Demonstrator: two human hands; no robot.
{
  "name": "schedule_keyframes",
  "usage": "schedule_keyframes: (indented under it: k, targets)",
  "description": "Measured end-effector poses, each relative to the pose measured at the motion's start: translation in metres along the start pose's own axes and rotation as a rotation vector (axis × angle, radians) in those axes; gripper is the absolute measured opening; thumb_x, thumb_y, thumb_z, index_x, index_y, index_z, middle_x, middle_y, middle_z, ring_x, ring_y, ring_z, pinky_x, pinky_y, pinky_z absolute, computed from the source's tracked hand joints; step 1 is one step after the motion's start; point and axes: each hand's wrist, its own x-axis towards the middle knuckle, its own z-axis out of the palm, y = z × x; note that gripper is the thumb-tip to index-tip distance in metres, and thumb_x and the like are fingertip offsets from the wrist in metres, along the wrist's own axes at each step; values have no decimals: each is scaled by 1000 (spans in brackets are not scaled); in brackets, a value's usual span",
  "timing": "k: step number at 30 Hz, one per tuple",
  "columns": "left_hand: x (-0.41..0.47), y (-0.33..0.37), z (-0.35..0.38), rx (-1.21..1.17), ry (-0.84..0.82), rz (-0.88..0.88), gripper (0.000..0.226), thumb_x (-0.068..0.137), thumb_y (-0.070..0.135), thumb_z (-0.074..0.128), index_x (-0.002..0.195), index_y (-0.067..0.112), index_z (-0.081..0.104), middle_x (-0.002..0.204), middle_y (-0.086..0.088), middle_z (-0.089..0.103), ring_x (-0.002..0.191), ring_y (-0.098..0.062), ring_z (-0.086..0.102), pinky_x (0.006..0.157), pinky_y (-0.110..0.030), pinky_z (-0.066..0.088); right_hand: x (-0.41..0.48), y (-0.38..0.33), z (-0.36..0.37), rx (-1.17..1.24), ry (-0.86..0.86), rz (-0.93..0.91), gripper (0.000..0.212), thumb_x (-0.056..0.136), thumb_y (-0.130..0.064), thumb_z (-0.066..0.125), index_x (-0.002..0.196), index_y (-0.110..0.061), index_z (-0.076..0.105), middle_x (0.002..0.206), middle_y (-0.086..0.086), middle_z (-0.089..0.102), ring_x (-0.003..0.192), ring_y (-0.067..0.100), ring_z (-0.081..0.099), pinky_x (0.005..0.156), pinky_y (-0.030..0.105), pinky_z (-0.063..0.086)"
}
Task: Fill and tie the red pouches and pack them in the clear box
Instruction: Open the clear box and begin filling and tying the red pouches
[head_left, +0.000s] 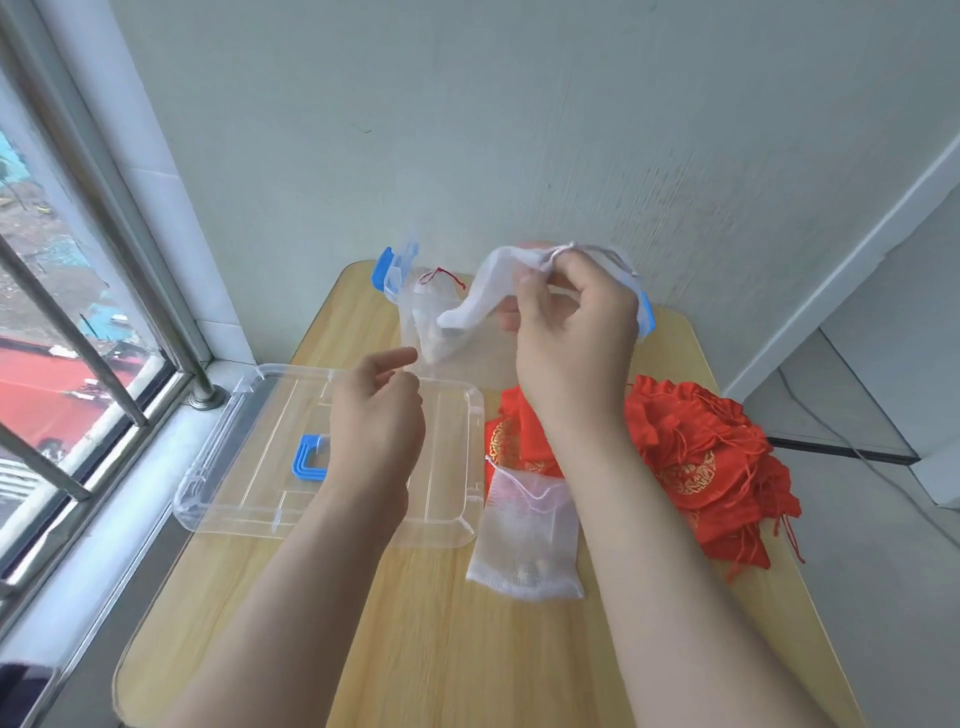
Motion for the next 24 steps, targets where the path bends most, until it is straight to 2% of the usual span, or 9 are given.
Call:
schedule_keyframes:
  k: [3, 6, 9, 12, 14, 15, 18, 21, 24]
  targets:
    - [4, -2, 2, 54, -49, -44, 40, 99, 4, 46, 122, 25, 70, 120, -6, 67, 77, -10, 63, 69, -30, 55, 29, -1, 27, -118, 88, -103, 18, 93, -3, 56, 81, -6, 69, 90, 0, 74, 87, 15, 66, 78, 24, 48]
    - [8, -9, 1, 209, -125, -54, 37, 98, 6, 49, 122, 24, 70, 129, -12, 65, 98, -17, 68, 62, -28, 45, 50, 6, 49, -311, -12, -117, 16, 93, 1, 55, 91, -7, 69, 103, 9, 72, 100, 31, 65, 75, 25, 30]
    - [9, -15, 1, 323, -197, -50, 33, 95, 11, 50, 116, 30, 68, 133, -9, 59, 119, -31, 62, 66, -31, 45, 62, 4, 61, -566, -240, -1, 17, 99, -4, 53, 109, -9, 66, 119, 11, 66, 104, 30, 58, 74, 26, 27]
    - [10, -17, 0, 393, -214, -18, 30, 95, 13, 51, 113, 33, 65, 132, -4, 55, 115, -25, 60, 69, -33, 47, 68, -7, 67, -586, -354, 186, 7, 95, -3, 61, 99, -9, 61, 100, 7, 61, 92, 29, 55, 67, 30, 34]
    - [9, -18, -2, 439, -216, 5, 31, 96, 14, 52, 119, 29, 66, 132, -3, 54, 110, -20, 60, 72, -33, 51, 66, -12, 67, -534, -378, 247, 15, 89, 1, 63, 89, -11, 53, 88, 5, 52, 79, 24, 47, 56, 28, 38]
    - [9, -18, -2, 466, -226, 18, 32, 96, 13, 52, 120, 27, 66, 131, -3, 56, 107, -20, 62, 73, -33, 53, 63, -12, 66, -511, -373, 226, 11, 89, 1, 61, 93, -9, 58, 93, 6, 57, 81, 24, 48, 58, 27, 37]
    - [6, -19, -3, 572, -285, 54, 35, 96, 9, 50, 124, 19, 68, 120, -3, 66, 95, -20, 69, 72, -32, 56, 41, -8, 53, -421, -243, 34, 31, 88, 1, 57, 113, -8, 74, 110, 3, 75, 103, 24, 67, 80, 20, 35]
    - [0, -20, -3, 718, -345, 104, 37, 97, 7, 49, 125, 17, 71, 127, 1, 68, 111, -23, 67, 91, -37, 58, 3, -7, 23, -315, -49, -88, 28, 81, 2, 59, 95, -14, 77, 92, -2, 77, 85, 15, 70, 82, 23, 46]
    - [-10, -22, -1, 848, -386, 170, 36, 99, 7, 50, 124, 17, 73, 127, 1, 70, 121, -22, 63, 102, -40, 54, -37, 2, -15, -305, 53, 24, 27, 78, 3, 62, 88, -17, 77, 83, -5, 75, 80, 15, 70, 81, 30, 52]
